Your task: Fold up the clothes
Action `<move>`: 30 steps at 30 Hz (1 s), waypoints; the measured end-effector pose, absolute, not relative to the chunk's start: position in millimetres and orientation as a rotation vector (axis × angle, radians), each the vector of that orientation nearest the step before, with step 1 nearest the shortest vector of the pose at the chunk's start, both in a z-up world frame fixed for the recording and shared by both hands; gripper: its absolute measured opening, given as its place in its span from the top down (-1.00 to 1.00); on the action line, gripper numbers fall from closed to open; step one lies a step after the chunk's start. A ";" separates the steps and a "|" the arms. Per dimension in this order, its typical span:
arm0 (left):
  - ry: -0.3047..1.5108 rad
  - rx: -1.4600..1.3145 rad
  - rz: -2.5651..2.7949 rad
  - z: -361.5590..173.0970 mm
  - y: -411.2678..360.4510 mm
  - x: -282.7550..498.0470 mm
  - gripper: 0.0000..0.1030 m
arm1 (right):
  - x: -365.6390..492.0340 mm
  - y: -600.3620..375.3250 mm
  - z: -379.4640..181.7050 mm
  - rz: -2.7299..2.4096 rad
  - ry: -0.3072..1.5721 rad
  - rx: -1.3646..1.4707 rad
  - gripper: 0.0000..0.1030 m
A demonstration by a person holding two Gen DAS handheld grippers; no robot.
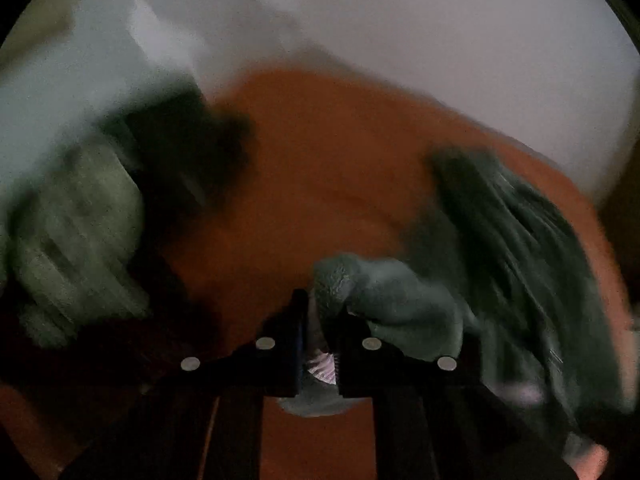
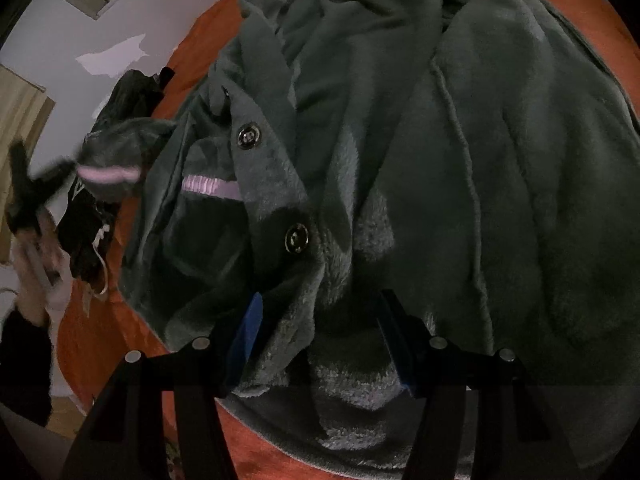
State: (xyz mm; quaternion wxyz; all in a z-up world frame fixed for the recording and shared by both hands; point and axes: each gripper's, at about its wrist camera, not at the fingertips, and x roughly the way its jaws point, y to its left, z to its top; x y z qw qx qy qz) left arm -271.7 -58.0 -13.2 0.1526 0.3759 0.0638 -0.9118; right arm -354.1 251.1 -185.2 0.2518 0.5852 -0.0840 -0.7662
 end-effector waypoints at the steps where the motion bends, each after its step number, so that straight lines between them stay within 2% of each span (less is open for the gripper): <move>1: 0.143 1.012 -2.564 7.5 -77.1 -280.7 0.76 | -354.5 250.5 -184.5 -2.087 -0.230 1.587 -0.14; 6: -0.085 0.778 -2.228 76.3 -172.1 -346.9 0.76 | -355.3 245.8 -181.0 -2.094 -0.236 1.562 -0.14; 9: -0.142 0.911 -2.093 67.2 -209.0 -395.7 0.68 | -354.5 241.7 -180.0 -2.083 -0.233 1.559 -0.14; 11: -0.091 1.095 -2.022 48.5 -224.7 -422.4 0.68 | -350.8 238.4 -178.6 -2.074 -0.229 1.558 -0.14; 13: 0.056 1.189 -2.008 38.8 -231.9 -432.4 0.67 | -347.9 237.2 -177.1 -2.065 -0.222 1.560 -0.14; 15: 0.187 1.209 -2.056 36.9 -228.7 -433.5 0.62 | -344.3 237.9 -176.4 -2.063 -0.201 1.563 -0.14; 17: 0.219 1.225 -2.090 36.7 -218.9 -434.7 0.61 | -341.2 238.1 -175.6 -2.070 -0.177 1.563 -0.14; 22: 0.122 1.136 -2.206 59.1 -184.4 -412.8 0.61 | -338.1 241.1 -177.2 -2.063 -0.184 1.576 -0.14; 26: -0.001 1.036 -2.393 68.6 -140.1 -364.2 0.51 | -336.6 236.9 -181.1 -2.052 -0.201 1.578 -0.14; 28: 0.003 0.995 -2.387 69.3 -144.8 -357.3 0.50 | -336.0 233.1 -184.0 -2.036 -0.195 1.588 -0.14; 30: 0.087 1.030 -2.290 63.3 -171.8 -358.2 0.50 | -335.3 228.9 -185.1 -2.023 -0.180 1.591 -0.14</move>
